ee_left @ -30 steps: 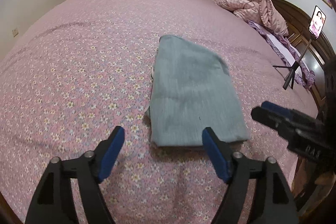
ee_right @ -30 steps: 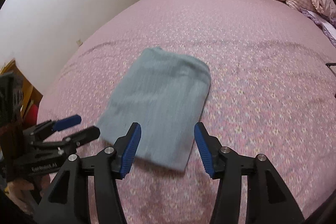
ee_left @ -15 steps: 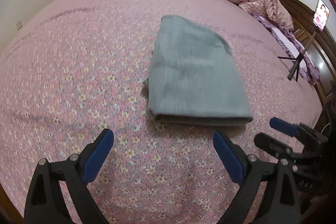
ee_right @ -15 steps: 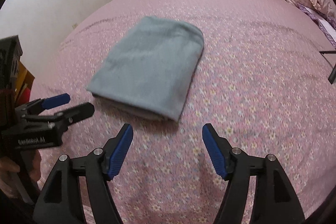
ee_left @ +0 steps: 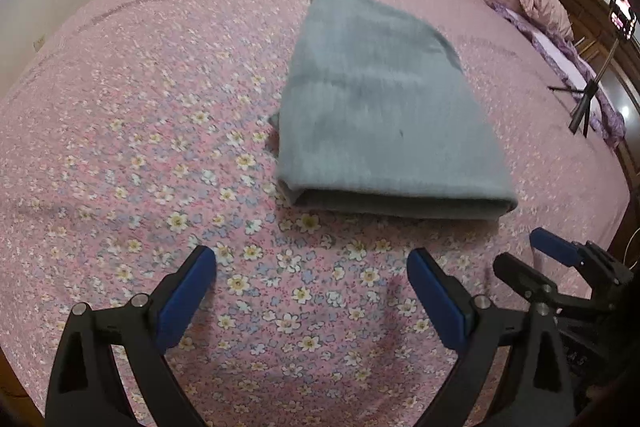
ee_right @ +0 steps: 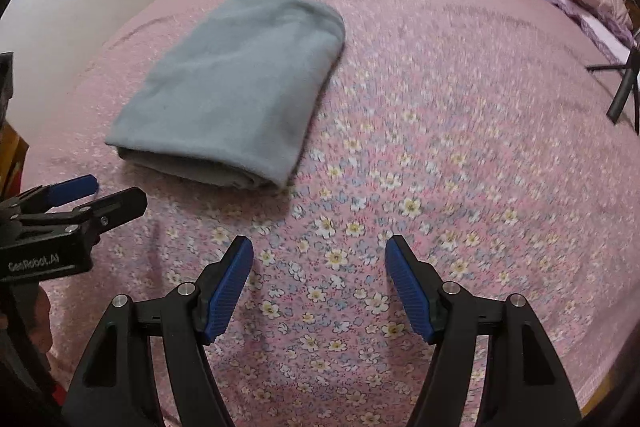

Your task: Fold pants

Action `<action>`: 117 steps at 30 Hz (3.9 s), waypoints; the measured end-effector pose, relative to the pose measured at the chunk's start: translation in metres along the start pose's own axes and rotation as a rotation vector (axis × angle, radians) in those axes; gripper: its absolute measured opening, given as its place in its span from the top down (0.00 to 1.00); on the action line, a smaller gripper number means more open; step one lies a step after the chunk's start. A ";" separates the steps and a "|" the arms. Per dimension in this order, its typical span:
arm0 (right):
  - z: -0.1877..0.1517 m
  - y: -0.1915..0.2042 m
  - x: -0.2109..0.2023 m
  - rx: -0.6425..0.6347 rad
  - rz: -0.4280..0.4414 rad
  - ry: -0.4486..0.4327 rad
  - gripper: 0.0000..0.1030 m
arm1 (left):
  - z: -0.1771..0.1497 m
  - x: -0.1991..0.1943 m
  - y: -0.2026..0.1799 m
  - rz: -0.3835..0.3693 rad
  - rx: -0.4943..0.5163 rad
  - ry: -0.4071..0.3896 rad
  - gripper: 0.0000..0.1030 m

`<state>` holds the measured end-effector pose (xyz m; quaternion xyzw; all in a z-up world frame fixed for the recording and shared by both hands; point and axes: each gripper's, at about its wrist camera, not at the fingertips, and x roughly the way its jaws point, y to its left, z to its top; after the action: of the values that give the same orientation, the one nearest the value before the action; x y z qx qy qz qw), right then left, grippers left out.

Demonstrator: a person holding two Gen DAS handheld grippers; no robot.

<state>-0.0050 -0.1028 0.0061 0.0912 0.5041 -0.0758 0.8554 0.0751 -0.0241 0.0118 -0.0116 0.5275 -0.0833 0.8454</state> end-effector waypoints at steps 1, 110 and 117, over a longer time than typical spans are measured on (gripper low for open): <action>-0.001 -0.001 0.003 0.003 -0.007 0.001 0.32 | -0.001 0.003 0.000 0.001 0.001 0.009 0.04; -0.010 0.013 0.012 -0.038 -0.060 -0.051 0.12 | -0.002 0.017 -0.007 0.030 0.030 0.009 0.00; -0.011 0.013 0.012 -0.038 -0.060 -0.052 0.12 | -0.002 0.017 -0.007 0.030 0.030 0.009 0.00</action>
<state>-0.0052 -0.0880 -0.0088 0.0577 0.4857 -0.0941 0.8671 0.0794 -0.0336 -0.0039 0.0093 0.5300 -0.0786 0.8443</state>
